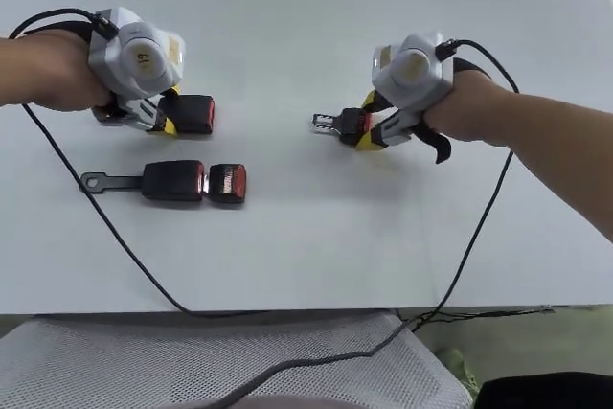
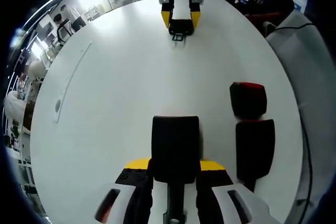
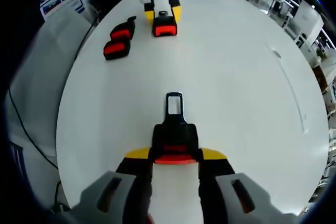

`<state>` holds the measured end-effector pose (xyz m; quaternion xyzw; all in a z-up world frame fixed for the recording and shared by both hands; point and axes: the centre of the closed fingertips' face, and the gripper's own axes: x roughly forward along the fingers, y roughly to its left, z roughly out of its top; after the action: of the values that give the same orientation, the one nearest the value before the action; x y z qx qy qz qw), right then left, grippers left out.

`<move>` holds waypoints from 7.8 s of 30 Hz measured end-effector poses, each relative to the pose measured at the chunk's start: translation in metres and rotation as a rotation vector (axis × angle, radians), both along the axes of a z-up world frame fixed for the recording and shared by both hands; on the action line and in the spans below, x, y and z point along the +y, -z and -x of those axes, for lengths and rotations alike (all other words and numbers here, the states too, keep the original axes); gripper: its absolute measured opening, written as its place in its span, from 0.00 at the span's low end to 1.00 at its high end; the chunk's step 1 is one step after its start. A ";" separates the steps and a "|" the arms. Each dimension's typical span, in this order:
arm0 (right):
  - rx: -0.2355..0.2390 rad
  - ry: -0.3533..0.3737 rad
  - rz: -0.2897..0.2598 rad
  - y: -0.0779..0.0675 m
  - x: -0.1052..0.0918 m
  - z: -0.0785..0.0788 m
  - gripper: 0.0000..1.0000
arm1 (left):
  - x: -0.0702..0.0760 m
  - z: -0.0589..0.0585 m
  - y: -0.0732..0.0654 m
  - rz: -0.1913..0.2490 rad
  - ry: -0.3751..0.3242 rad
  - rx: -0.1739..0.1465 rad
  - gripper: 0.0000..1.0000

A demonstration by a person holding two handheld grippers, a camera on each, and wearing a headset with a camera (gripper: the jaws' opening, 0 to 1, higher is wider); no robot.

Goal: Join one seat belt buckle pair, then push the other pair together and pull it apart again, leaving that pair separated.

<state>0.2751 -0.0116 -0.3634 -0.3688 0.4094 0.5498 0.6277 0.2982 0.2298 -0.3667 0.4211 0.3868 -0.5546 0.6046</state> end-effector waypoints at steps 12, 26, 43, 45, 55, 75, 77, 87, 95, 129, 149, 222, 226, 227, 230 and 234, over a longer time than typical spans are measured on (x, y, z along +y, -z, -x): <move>-0.027 -0.053 -0.010 0.000 0.038 0.003 0.34 | 0.000 0.001 0.001 -0.003 -0.014 0.002 0.32; -0.031 -0.041 -0.072 0.001 0.107 -0.003 0.34 | 0.001 0.002 0.003 -0.019 -0.015 0.003 0.32; -0.060 -0.094 -0.053 -0.001 0.142 -0.008 0.34 | 0.002 0.000 0.004 -0.018 -0.003 0.005 0.32; -0.066 -0.093 -0.056 -0.002 0.143 -0.009 0.34 | 0.001 0.000 0.004 -0.019 -0.002 0.006 0.32; -0.073 -0.093 -0.088 -0.003 0.147 -0.012 0.34 | 0.000 -0.001 0.005 -0.017 -0.011 0.009 0.32; -0.045 -0.088 -0.130 0.000 0.163 -0.015 0.31 | -0.002 0.000 0.005 0.018 0.014 -0.002 0.30; -0.045 -0.085 -0.138 0.000 0.170 -0.015 0.31 | -0.002 0.000 0.005 0.017 0.013 0.001 0.30; -0.042 -0.084 -0.122 0.000 0.173 -0.016 0.31 | -0.002 -0.001 0.005 0.023 0.009 -0.003 0.30; -0.053 -0.085 -0.124 -0.001 0.173 -0.016 0.32 | -0.001 0.000 0.004 0.022 -0.002 -0.001 0.30; -0.063 -0.026 -0.103 -0.002 0.100 -0.006 0.34 | 0.001 0.000 0.004 0.030 -0.007 0.003 0.32; -0.059 0.083 -0.002 0.001 -0.014 -0.003 0.35 | -0.001 0.004 0.001 0.015 0.011 -0.010 0.32; -0.268 0.522 -0.349 -0.097 -0.013 0.111 1.00 | 0.113 0.155 -0.104 0.378 -0.738 -0.167 1.00; -0.274 0.514 -0.350 -0.100 -0.013 0.111 1.00 | 0.113 0.154 -0.107 0.382 -0.742 -0.171 1.00; -0.276 0.513 -0.348 -0.101 -0.013 0.112 1.00 | 0.113 0.154 -0.108 0.384 -0.745 -0.176 1.00; -0.280 0.506 -0.347 -0.103 -0.012 0.113 1.00 | 0.112 0.155 -0.109 0.391 -0.750 -0.176 1.00; -0.274 0.468 -0.328 -0.099 -0.008 0.118 1.00 | 0.110 0.158 -0.108 0.387 -0.744 -0.174 1.00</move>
<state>0.1575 -0.0195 -0.2643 -0.2293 0.3006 0.3941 0.8377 0.1403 0.3395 -0.2586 0.1768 0.3486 -0.3235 0.8617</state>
